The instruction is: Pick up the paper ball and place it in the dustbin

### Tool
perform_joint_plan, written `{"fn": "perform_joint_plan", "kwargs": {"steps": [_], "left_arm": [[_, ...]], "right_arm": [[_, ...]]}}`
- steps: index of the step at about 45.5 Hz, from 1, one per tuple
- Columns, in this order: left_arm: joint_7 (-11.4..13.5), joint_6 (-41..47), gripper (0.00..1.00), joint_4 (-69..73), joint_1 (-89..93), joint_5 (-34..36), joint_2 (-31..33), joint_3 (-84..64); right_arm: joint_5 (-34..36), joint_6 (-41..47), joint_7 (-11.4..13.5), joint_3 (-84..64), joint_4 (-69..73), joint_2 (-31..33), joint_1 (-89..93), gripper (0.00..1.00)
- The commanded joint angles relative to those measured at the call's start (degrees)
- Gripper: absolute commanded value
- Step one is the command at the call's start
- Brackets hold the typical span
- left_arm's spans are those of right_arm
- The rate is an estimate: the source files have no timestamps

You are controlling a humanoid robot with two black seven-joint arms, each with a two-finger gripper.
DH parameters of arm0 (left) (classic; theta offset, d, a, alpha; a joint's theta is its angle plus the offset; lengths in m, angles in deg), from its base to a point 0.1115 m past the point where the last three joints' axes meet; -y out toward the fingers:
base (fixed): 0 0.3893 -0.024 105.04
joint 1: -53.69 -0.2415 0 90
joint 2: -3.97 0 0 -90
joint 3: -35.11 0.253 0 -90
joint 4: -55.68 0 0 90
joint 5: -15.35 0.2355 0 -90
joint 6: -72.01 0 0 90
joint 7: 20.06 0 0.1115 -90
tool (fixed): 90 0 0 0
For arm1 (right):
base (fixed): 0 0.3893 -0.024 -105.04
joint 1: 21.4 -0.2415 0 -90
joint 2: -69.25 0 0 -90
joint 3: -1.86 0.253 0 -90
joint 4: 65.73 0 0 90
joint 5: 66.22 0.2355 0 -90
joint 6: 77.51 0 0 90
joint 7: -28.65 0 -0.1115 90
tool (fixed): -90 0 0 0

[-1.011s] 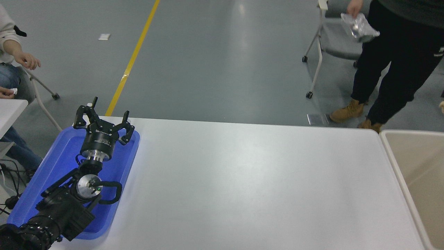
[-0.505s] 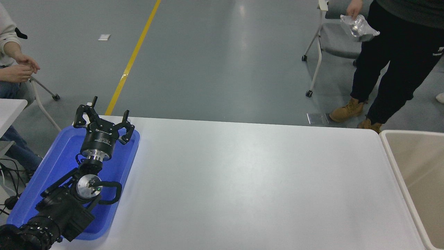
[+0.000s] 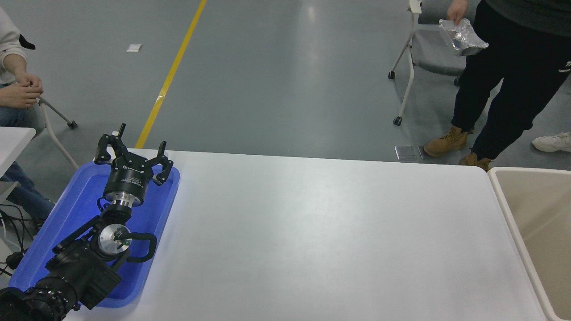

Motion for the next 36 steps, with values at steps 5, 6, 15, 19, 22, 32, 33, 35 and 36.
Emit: {"fn": "perform_joint_plan", "kwargs": {"steps": [5, 6, 15, 19, 22, 32, 33, 35, 36], "left_arm": [[0.0, -0.1, 1.00, 0.0, 0.0, 0.0, 0.0, 0.0], [0.0, -0.1, 1.00, 0.0, 0.0, 0.0, 0.0, 0.0], [0.0, -0.1, 1.00, 0.0, 0.0, 0.0, 0.0, 0.0], [0.0, -0.1, 1.00, 0.0, 0.0, 0.0, 0.0, 0.0], [0.0, -0.1, 1.00, 0.0, 0.0, 0.0, 0.0, 0.0], [0.0, 0.0, 1.00, 0.0, 0.0, 0.0, 0.0, 0.0], [0.0, 0.0, 1.00, 0.0, -0.1, -0.1, 0.0, 0.0], [0.0, 0.0, 1.00, 0.0, 0.0, 0.0, 0.0, 0.0], [0.0, 0.0, 1.00, 0.0, -0.1, 0.0, 0.0, 0.0]], "right_arm": [[0.4, -2.2, 0.0, 0.6, 0.0, -0.5, 0.9, 1.00], [0.4, -2.2, 0.0, 0.6, 0.0, -0.5, 0.9, 1.00], [0.5, -2.0, 0.0, 0.6, 0.1, -0.4, 0.1, 1.00], [0.6, -2.0, -0.1, 1.1, 0.0, -0.2, -1.0, 1.00], [0.6, -2.0, -0.1, 3.2, 0.1, 0.0, -3.5, 1.00], [0.7, -1.6, -0.1, 23.7, 0.5, 0.1, -13.3, 1.00], [0.6, -1.5, -0.1, 26.0, 0.7, 0.1, -14.3, 1.00], [0.6, -1.4, -0.2, 29.8, 1.1, 0.1, -16.2, 1.00], [0.5, -1.3, -0.2, 31.3, 1.4, 0.1, -17.2, 1.00]]}}
